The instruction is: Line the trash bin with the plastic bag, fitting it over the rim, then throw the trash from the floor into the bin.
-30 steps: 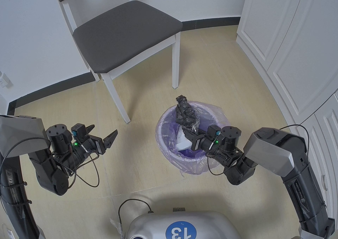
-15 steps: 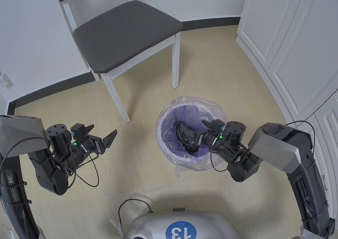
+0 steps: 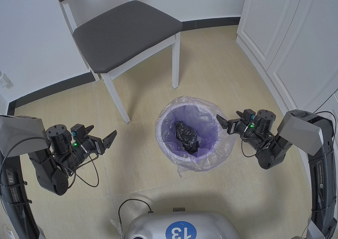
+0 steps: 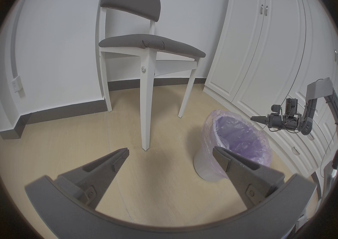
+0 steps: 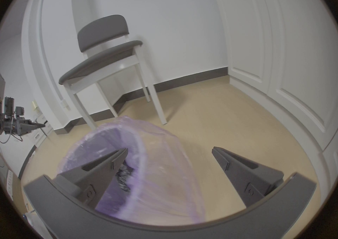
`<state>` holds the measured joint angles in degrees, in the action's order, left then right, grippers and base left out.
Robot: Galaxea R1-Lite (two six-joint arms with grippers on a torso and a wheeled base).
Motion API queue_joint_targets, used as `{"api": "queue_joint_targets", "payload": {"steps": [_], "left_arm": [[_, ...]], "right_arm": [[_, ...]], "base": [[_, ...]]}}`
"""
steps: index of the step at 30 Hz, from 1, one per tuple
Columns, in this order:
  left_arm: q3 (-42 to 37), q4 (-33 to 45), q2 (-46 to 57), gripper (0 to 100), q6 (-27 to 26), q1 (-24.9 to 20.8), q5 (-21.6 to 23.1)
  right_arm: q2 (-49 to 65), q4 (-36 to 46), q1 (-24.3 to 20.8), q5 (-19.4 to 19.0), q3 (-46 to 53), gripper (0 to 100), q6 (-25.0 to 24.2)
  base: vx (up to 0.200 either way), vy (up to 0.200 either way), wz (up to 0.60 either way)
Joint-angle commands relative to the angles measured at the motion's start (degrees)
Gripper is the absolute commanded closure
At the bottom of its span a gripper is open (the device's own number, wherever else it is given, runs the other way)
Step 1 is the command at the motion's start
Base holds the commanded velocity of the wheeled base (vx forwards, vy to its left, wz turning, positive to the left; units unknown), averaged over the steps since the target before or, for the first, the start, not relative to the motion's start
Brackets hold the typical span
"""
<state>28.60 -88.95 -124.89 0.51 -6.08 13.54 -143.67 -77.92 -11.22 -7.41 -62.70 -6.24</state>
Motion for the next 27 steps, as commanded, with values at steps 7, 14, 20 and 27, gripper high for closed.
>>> {"api": "queue_joint_targets", "payload": {"steps": [7,14,20,27], "left_arm": [[0.14,-1.05,-0.79,0,-0.07,0.11,-0.01],[0.23,-1.05,-1.58,0,-0.16,0.02,-0.01],[0.05,-1.05,-2.55,0,-0.51,-0.33,-0.01],[1.72,-1.05,-2.55,0,-0.51,0.02,-0.01]], "right_arm": [[-3.20,1.90,1.55,-1.38,3.11,0,2.11],[-10.14,7.52,1.72,-1.47,-3.92,0,4.48],[-14.01,18.07,1.64,-1.55,-15.26,0,4.66],[-13.66,27.47,2.95,-1.47,-23.26,0,4.48]], "base": [[0.000,0.000,0.00],[0.000,0.000,0.00],[0.000,0.000,0.00],[0.000,0.000,0.00]]}}
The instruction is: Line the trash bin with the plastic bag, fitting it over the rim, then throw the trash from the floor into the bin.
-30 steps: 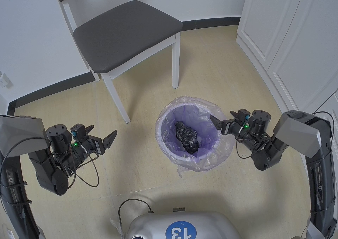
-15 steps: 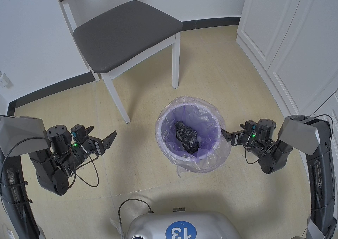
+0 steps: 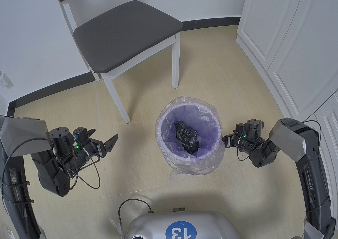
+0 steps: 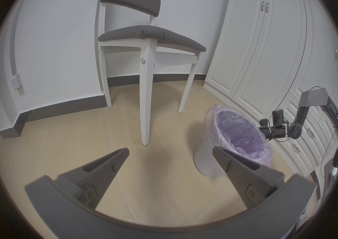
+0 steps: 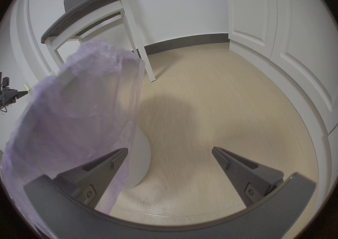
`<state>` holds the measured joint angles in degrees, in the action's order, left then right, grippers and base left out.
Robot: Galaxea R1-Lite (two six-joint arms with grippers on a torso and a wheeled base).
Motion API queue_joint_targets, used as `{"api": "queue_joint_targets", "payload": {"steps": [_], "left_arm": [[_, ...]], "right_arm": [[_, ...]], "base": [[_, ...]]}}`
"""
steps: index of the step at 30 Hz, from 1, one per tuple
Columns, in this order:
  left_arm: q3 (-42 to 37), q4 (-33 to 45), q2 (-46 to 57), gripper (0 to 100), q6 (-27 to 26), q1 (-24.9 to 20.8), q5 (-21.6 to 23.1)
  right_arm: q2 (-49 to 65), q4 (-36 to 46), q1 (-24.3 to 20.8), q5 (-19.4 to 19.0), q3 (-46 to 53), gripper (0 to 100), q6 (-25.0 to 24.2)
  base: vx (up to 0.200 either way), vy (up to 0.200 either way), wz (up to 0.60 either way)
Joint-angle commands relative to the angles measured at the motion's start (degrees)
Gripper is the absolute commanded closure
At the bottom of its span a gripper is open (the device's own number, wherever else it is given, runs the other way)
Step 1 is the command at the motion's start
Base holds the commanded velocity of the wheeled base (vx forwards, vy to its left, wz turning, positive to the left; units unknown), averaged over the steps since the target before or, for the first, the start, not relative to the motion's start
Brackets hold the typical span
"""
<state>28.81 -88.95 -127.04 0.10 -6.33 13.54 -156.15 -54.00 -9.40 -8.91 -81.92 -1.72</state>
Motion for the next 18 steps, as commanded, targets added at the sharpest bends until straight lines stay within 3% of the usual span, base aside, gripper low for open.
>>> {"api": "queue_joint_targets", "payload": {"steps": [1,7,13,16,18], "left_arm": [[2.48,-1.05,0.12,0,0.08,0.44,-0.01],[3.36,-1.05,6.80,0,0.25,2.81,0.34],[-4.72,-1.05,26.84,0,0.25,2.28,0.43],[-7.71,-1.05,33.26,0,0.08,1.58,0.43],[-11.14,-0.17,42.93,0,-0.19,0.44,0.43]], "right_arm": [[0.85,3.82,1.75,0.03,-3.25,0,0.05],[17.63,3.82,5.53,-0.05,9.24,0,0.31],[42.59,0.83,10.81,-1.37,24.44,0,-0.48],[50.94,-1.45,11.33,-1.55,30.59,0,-0.83],[64.13,-5.76,10.89,-1.81,41.14,0,-2.41]], "base": [[0.000,0.000,0.00],[0.000,0.000,0.00],[0.000,0.000,0.00],[0.000,0.000,0.00],[0.000,0.000,0.00]]}}
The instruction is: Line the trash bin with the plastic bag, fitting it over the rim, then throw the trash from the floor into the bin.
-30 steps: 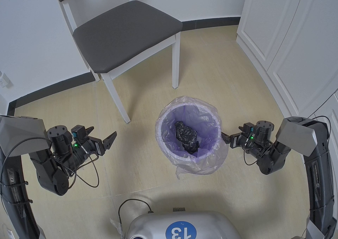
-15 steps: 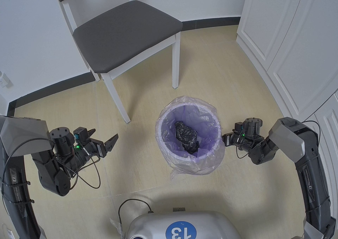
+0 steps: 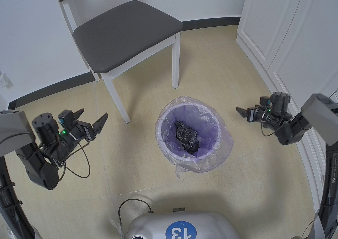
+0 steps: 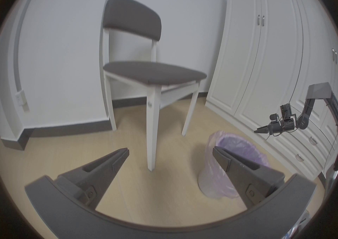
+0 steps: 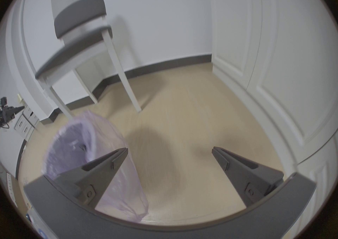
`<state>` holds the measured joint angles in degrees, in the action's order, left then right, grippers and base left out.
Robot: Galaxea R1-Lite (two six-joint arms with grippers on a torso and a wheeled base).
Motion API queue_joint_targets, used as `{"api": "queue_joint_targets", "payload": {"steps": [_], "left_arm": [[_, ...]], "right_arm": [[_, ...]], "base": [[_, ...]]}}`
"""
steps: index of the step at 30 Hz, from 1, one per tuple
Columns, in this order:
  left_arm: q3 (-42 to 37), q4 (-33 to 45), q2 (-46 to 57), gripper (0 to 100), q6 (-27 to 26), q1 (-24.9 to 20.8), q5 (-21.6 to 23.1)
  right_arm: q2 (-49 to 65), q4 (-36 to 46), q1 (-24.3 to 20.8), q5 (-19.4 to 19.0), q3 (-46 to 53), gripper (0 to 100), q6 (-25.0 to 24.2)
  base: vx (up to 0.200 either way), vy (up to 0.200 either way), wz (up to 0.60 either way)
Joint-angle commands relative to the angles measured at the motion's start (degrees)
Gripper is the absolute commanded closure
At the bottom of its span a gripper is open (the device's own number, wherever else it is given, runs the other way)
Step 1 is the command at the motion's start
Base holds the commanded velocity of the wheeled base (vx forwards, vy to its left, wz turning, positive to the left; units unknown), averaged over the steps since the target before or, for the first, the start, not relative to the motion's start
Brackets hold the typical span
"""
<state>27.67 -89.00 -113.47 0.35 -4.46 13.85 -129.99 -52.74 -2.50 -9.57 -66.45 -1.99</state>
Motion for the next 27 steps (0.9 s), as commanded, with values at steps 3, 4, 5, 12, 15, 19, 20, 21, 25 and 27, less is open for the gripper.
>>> {"api": "queue_joint_targets", "payload": {"steps": [3,4,5,12,15,19,20,21,25,27], "left_arm": [[-11.85,5.51,38.24,0,-0.79,-1.34,0.13],[-12.20,9.11,42.28,0,-0.79,-1.34,0.04],[-12.29,13.33,46.23,0,-0.79,-1.25,-0.14],[-3.33,44.97,66.71,0,-0.79,-0.99,-0.58],[0.80,60.26,75.06,0,-0.88,-1.16,-0.31],[6.17,76.00,81.57,0,-1.23,-1.60,0.92],[7.75,78.98,82.09,0,-1.76,-1.69,1.44],[8.36,80.13,82.09,0,-2.20,-1.69,1.62],[11.79,84.78,81.48,0,-7.03,-1.43,1.71],[12.49,86.28,81.39,0,-8.70,-1.25,1.62]], "right_arm": [[50.71,-7.91,3.20,-1.86,32.88,0,-2.93],[55.19,-7.38,2.41,-1.94,34.81,0,-2.93],[59.32,-6.50,1.36,-1.86,36.04,0,-2.93],[74.71,6.51,-0.05,-1.86,35.60,0,-3.02],[81.47,10.99,-0.75,-2.03,36.13,0,-3.02],[90.88,21.89,-1.02,-2.03,36.39,0,-1.18],[93.87,26.28,-1.02,-2.03,35.95,0,-0.39],[95.10,28.22,-1.02,-2.03,35.78,0,-0.21],[103.27,37.09,-1.02,-2.12,36.39,0,0.05],[106.17,39.47,-0.93,-2.12,37.27,0,0.14]], "base": [[0.000,0.000,0.00],[0.000,0.000,0.00],[0.000,0.000,0.00],[0.000,0.000,0.00],[0.000,0.000,0.00],[0.000,0.000,0.00],[0.000,0.000,0.00],[0.000,0.000,0.00],[0.000,0.000,0.00],[0.000,0.000,0.00]]}}
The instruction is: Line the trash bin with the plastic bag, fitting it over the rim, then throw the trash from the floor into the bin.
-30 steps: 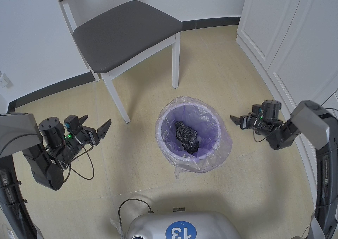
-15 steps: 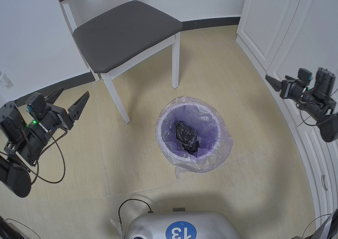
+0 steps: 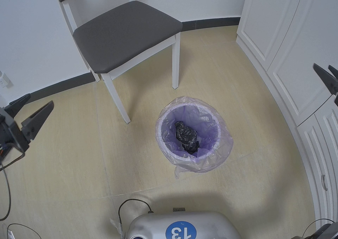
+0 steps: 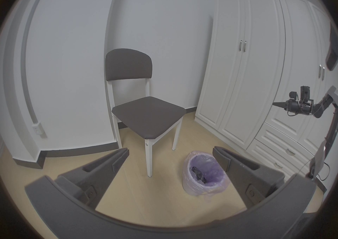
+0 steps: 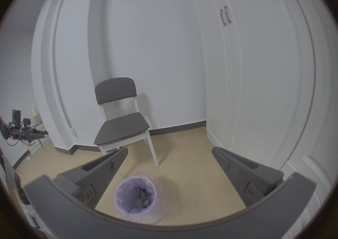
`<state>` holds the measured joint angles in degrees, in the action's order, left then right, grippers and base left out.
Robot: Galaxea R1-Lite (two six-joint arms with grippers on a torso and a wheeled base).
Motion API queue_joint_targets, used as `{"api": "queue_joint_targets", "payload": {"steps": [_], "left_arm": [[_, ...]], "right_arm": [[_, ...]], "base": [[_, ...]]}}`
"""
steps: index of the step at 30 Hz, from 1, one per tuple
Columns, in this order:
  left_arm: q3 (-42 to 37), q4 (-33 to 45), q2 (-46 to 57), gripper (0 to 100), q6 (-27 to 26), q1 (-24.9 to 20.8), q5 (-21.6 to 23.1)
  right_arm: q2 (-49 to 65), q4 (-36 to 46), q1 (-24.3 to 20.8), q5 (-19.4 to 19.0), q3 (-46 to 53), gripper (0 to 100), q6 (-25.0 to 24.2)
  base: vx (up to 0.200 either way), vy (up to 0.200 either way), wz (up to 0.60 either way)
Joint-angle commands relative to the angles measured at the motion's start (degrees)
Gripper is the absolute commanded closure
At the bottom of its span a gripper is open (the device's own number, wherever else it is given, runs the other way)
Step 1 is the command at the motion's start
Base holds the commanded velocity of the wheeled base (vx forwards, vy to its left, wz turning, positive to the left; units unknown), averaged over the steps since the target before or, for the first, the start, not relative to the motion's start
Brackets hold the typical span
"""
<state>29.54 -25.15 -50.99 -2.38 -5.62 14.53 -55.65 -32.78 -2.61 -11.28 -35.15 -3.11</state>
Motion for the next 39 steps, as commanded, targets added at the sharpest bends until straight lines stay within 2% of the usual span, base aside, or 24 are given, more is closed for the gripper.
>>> {"api": "queue_joint_targets", "payload": {"steps": [1,6,9,10,11,12,15,16,17,19,22,23,25,27,28,29,30,32,34,35,39], "left_arm": [[11.16,24.18,18.83,0,-7.47,0.08,0.85],[11.24,30.86,16.54,0,-12.12,0.52,-0.73],[10.89,30.77,14.69,0,-12.48,2.10,-1.00],[10.98,30.42,13.02,0,-13.36,3.60,-0.47],[10.98,30.42,13.02,0,-13.36,3.60,-0.47],[11.42,29.54,11.09,0,-14.59,3.77,-0.47],[10.80,27.08,7.49,0,-15.29,3.42,-0.38],[10.63,26.73,7.14,0,-15.38,3.33,-0.38],[9.66,25.59,5.47,0,-15.99,2.28,-0.38],[8.34,23.92,3.80,0,-17.31,0.79,-0.47],[7.90,21.37,1.86,0,-17.93,-0.01,-0.47],[7.90,21.37,1.86,0,-17.93,-0.01,-0.47],[8.17,19.70,0.28,0,-17.93,-0.09,-0.38],[7.90,19.44,-0.07,0,-17.93,0.08,-0.64],[7.90,19.44,-0.07,0,-17.93,0.08,-0.64],[7.82,19.44,-0.25,0,-17.93,0.35,-1.08],[7.90,19.44,-0.42,0,-17.93,0.43,-1.26],[8.26,19.35,-0.77,0,-17.84,1.14,-1.35],[8.43,19.35,-0.86,0,-17.84,1.49,-1.44],[8.78,19.35,-1.04,0,-17.93,3.95,-1.35],[8.78,19.35,-1.04,0,-17.93,6.50,-1.35]], "right_arm": [[34.82,22.15,-0.82,-0.41,7.11,0,1.26],[45.98,35.86,-1.87,-0.41,11.15,0,4.69],[46.86,38.84,-3.72,-0.41,11.24,0,6.10],[46.33,40.43,-6.18,-0.33,11.06,0,8.47],[46.33,40.43,-6.18,-0.33,11.06,0,8.47],[43.87,41.04,-8.99,-0.41,10.80,0,11.63],[31.39,40.95,-13.21,-0.33,10.27,0,17.43],[29.81,40.95,-13.56,-0.33,10.18,0,17.96],[19.61,40.60,-14.62,-0.24,8.95,0,20.69],[5.11,39.55,-14.44,-0.24,7.11,0,24.11],[-14.49,31.73,-14.00,-0.68,5.00,0,28.60],[-14.49,31.73,-14.00,-0.68,5.00,0,28.60],[-33.73,16.17,-12.51,-2.35,2.80,0,31.15],[-45.86,6.06,-11.45,-2.70,0.17,0,32.90],[-45.86,6.06,-11.45,-2.70,0.17,0,32.90],[-55.09,0.26,-10.57,-2.70,-2.56,0,34.66],[-59.75,-1.50,-9.87,-2.79,-4.58,0,35.54],[-67.48,-1.76,-8.99,-2.79,-9.50,0,38.18],[-68.98,-1.67,-8.90,-2.79,-10.65,0,38.62],[-75.31,-0.53,-8.03,-2.87,-16.45,0,40.02],[-80.58,6.41,-7.06,-2.87,-25.76,0,40.73]], "base": [[0.000,0.000,0.00],[0.000,0.000,0.00],[0.000,0.000,0.00],[0.000,0.000,0.00],[0.000,0.000,0.00],[0.000,0.000,0.00],[0.000,0.000,0.00],[0.000,0.000,0.00],[0.000,0.000,0.00],[0.000,0.000,0.00],[0.000,0.000,0.00],[0.000,0.000,0.00],[0.000,0.000,0.00],[0.000,0.000,0.00],[0.000,0.000,0.00],[0.000,0.000,0.00],[0.000,0.000,0.00],[0.000,0.000,0.00],[0.000,0.000,0.00],[0.000,0.000,0.00],[0.000,0.000,0.00]]}}
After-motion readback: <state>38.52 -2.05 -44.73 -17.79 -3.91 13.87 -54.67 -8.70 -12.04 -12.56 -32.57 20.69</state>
